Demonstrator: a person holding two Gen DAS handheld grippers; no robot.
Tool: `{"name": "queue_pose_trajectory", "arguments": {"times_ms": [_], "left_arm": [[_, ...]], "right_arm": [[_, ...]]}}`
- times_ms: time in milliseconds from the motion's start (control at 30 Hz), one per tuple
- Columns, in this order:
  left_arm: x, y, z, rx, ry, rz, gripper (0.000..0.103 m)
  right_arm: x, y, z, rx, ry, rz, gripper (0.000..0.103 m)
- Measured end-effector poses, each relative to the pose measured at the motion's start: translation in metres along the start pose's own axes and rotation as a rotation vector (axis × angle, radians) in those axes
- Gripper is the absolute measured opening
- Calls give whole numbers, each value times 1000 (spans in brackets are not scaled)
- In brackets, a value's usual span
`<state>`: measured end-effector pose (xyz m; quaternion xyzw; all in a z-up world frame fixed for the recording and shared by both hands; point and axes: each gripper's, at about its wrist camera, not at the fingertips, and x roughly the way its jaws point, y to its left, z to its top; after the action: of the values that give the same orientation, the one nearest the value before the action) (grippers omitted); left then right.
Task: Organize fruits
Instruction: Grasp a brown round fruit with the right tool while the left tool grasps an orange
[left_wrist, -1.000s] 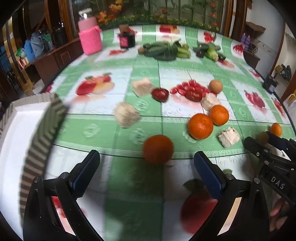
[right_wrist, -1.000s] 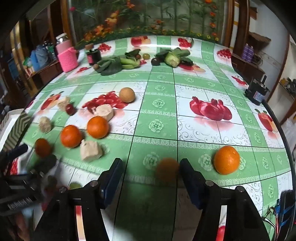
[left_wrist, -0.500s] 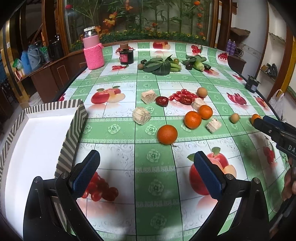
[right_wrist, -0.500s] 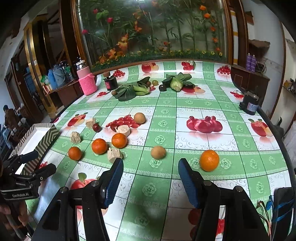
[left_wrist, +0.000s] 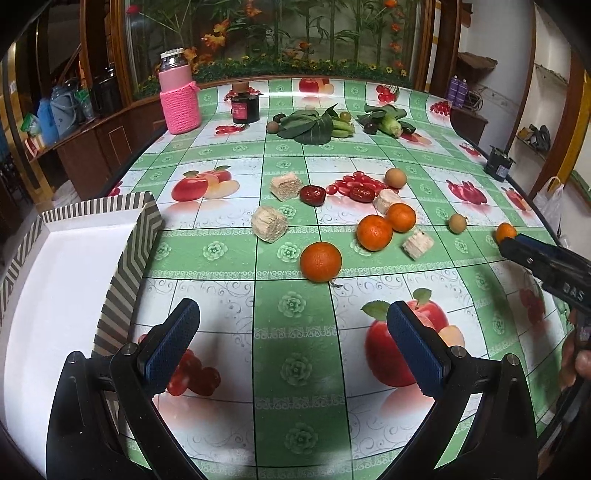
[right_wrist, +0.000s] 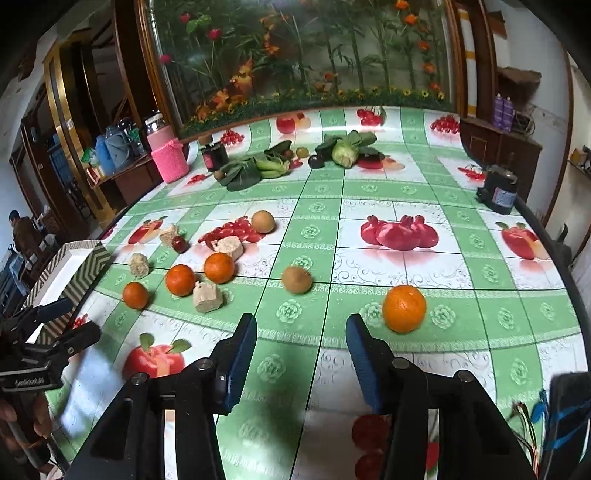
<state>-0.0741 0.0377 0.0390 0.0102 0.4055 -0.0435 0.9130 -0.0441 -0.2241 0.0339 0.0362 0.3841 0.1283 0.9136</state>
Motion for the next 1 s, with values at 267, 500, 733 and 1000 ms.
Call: {"name": "queue_pose_trajectory", "arguments": {"times_ms": [267, 500, 733, 1000], "left_arm": [[5, 8, 3, -10, 4, 2, 103], [11, 8, 6, -10, 9, -2, 103], [17, 4, 8, 2, 13, -10, 103], [23, -4, 14, 26, 22, -29, 103]], "right_arm": [[39, -2, 10, -30, 67, 9, 45], [54, 0, 23, -65, 76, 1, 42], [65, 1, 28, -87, 92, 12, 39], [68, 1, 26, -102, 105, 6, 25]]}}
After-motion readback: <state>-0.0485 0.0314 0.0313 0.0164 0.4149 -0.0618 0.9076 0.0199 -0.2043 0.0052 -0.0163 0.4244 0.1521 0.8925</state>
